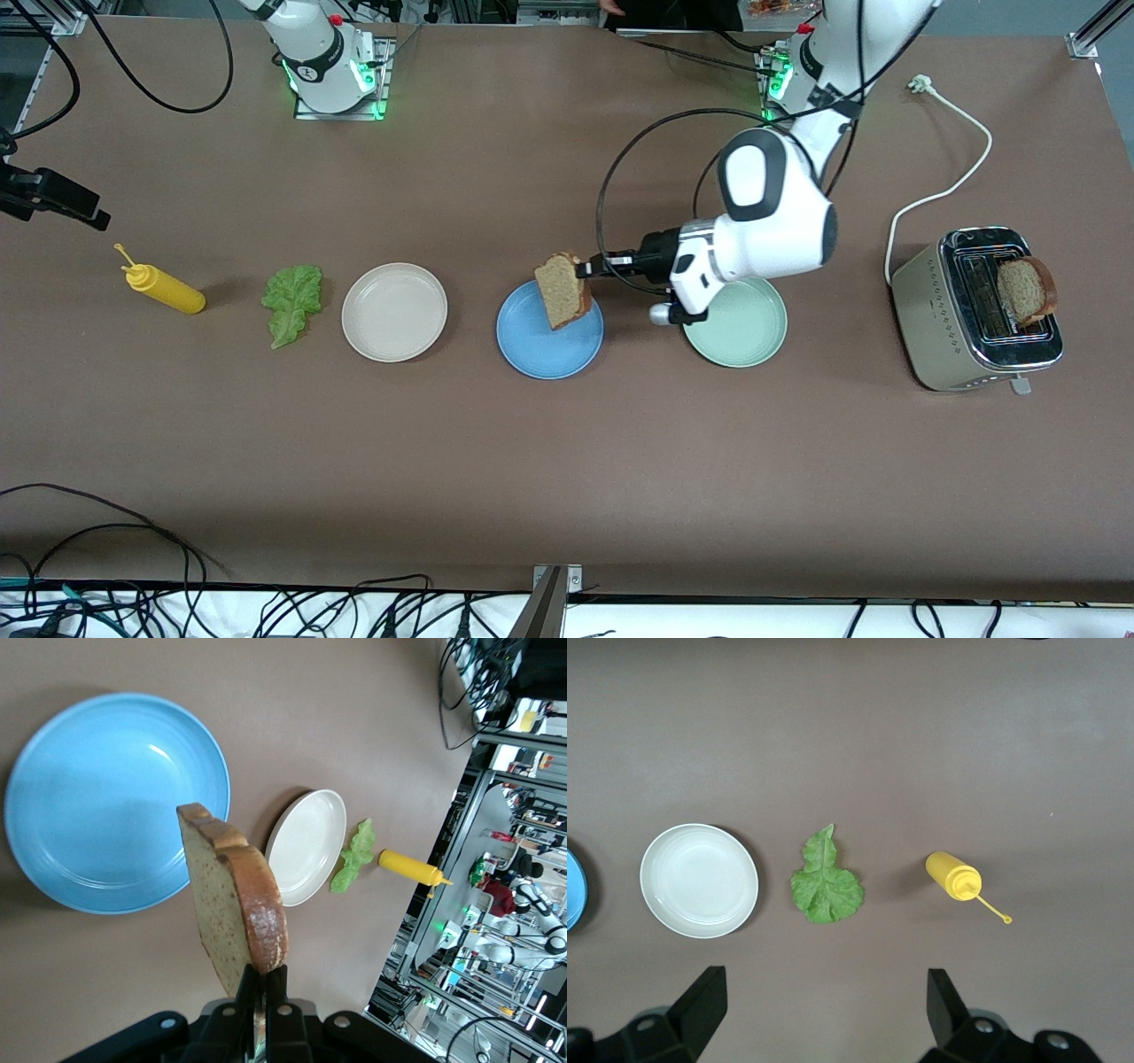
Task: Make sandwich in blue plate with both arms
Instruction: 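Carry the bread slice over the blue plate with the left gripper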
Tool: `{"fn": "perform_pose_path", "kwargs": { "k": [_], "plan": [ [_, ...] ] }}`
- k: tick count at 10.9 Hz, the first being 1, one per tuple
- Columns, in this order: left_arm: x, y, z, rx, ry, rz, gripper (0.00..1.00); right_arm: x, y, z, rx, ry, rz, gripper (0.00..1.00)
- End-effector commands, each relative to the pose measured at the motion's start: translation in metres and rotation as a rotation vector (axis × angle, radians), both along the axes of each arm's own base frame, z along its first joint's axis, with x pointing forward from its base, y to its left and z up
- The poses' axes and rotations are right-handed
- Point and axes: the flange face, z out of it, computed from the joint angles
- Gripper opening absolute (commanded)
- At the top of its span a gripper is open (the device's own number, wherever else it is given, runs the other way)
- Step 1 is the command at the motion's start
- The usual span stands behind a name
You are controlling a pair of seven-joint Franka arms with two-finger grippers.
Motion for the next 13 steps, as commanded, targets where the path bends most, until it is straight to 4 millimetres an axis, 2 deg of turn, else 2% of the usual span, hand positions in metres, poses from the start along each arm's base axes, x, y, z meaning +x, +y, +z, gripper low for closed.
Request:
{"fn": "perform_pose_path", "kwargs": {
  "k": [1,4,7,9,13],
  "plan": [
    [-0.003,-0.046,-0.016,-0.013,-0.017,0.068,0.00,0.002,-0.001,0.005,0.017,-0.006,0.004,1.00],
    [0.015,-0.064,-0.025,-0.012,-0.052,0.079,0.00,0.002,-0.001,0.005,0.017,-0.003,0.004,1.00],
    [0.012,-0.071,-0.058,0.031,-0.063,0.083,0.00,0.002,-0.001,0.005,0.017,-0.003,0.003,1.00],
    [0.012,-0.070,-0.074,0.045,-0.095,0.063,0.00,0.002,-0.001,0.005,0.019,-0.002,0.004,1.00],
    [0.016,-0.070,-0.078,0.053,-0.114,0.072,0.00,0.002,-0.002,0.005,0.019,-0.003,0.003,1.00]
  ]
}}
